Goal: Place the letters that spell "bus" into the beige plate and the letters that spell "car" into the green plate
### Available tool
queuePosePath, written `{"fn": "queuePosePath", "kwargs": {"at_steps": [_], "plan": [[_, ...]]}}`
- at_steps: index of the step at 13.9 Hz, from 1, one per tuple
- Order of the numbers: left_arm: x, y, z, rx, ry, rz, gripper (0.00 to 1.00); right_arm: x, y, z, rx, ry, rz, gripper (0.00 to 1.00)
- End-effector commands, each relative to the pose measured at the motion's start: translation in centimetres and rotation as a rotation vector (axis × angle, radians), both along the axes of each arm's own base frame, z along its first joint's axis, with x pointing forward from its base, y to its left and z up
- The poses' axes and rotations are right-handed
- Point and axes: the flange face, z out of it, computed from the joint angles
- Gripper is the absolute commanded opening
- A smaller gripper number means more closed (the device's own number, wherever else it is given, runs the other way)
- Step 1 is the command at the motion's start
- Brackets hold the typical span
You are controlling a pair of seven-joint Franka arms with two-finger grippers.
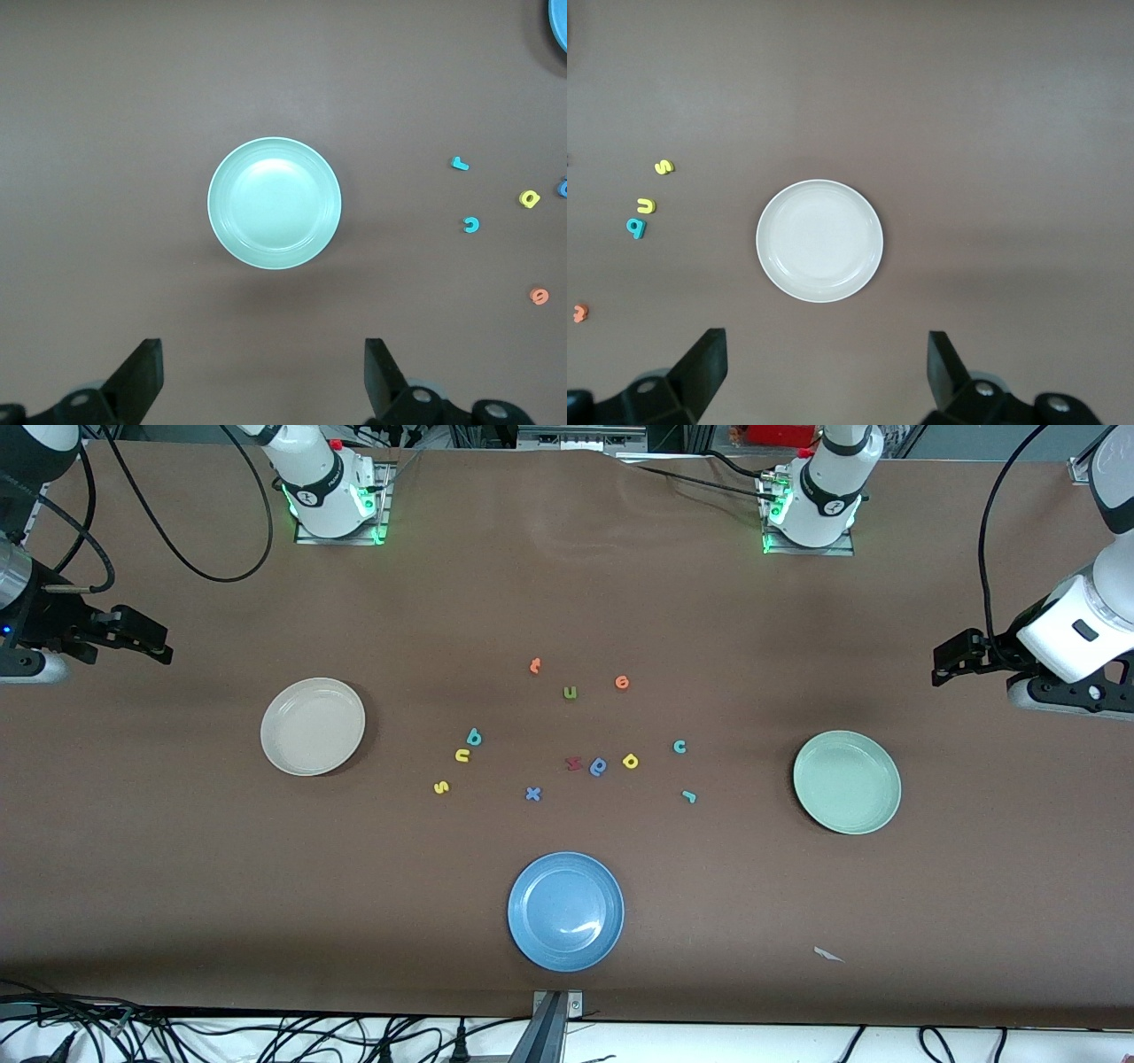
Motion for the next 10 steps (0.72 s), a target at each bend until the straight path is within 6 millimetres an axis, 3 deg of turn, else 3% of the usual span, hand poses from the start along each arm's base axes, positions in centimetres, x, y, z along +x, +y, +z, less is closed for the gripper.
{"fn": "queuePosePath", "kwargs": {"at_steps": [1,10], "plan": [[-0.56,0.40,0.64,0.030,-0.001,-0.022,1.00,0.28,-0.15,0.77,-0.010,-0.004,0.010,1.00],[-0.56,0.40,0.64,0.030,-0.001,-0.022,1.00,0.42,-0.04,0.48,0.001,0.002,0.016,1.00]]}}
